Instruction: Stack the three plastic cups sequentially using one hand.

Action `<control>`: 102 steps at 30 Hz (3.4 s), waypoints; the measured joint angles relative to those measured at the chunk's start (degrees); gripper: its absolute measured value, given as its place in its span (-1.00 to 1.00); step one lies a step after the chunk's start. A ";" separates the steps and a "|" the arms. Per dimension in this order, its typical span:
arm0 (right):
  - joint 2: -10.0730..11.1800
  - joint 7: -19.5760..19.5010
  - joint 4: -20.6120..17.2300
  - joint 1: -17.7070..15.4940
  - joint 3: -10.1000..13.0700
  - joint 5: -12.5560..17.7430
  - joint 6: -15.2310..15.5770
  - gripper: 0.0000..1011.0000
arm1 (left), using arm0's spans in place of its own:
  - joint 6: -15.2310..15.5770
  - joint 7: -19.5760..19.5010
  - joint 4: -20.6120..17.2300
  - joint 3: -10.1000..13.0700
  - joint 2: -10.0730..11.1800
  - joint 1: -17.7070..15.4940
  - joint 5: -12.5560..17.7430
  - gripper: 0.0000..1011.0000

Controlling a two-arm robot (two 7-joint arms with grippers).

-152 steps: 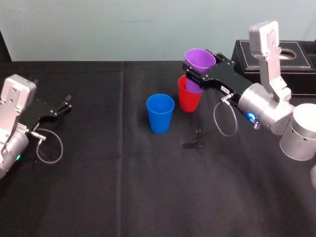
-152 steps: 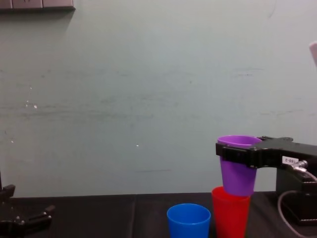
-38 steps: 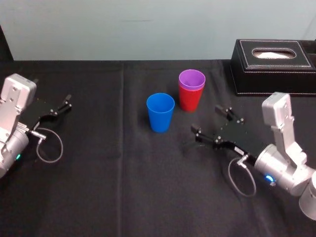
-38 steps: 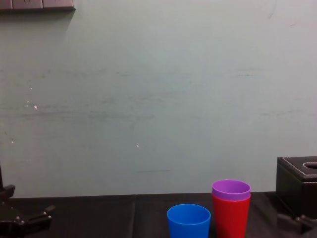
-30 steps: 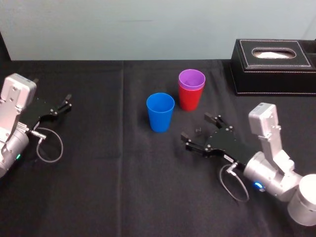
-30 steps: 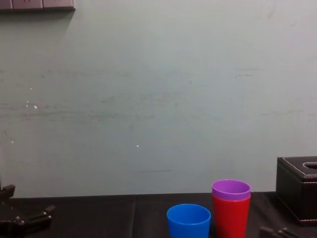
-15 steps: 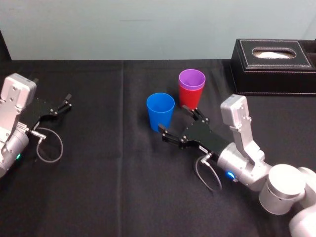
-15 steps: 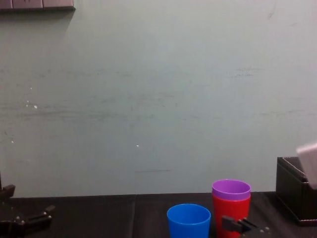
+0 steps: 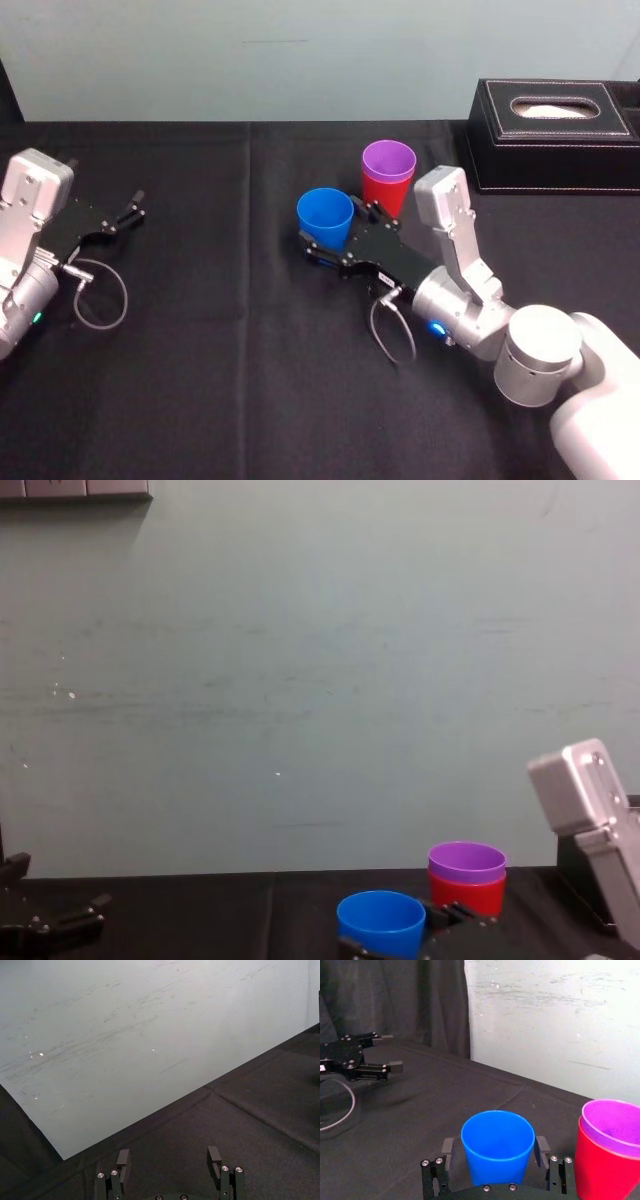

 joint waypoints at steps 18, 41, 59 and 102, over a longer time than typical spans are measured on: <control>-2.52 -1.49 3.26 2.78 -0.41 -1.91 -0.23 0.98 | 0.00 0.00 0.00 0.00 0.00 0.00 0.00 0.99; -2.46 -1.47 3.22 2.80 -0.35 -1.91 -0.25 0.56 | 0.00 0.00 0.00 0.00 0.00 0.00 0.00 0.99; -1.08 -0.47 -1.88 1.65 0.46 -0.84 0.94 0.48 | 0.00 0.00 0.00 0.00 0.00 0.00 0.00 0.99; 5.89 -0.32 -6.73 9.10 4.43 7.19 9.05 0.48 | 0.00 0.00 0.00 0.00 0.00 0.00 0.00 0.99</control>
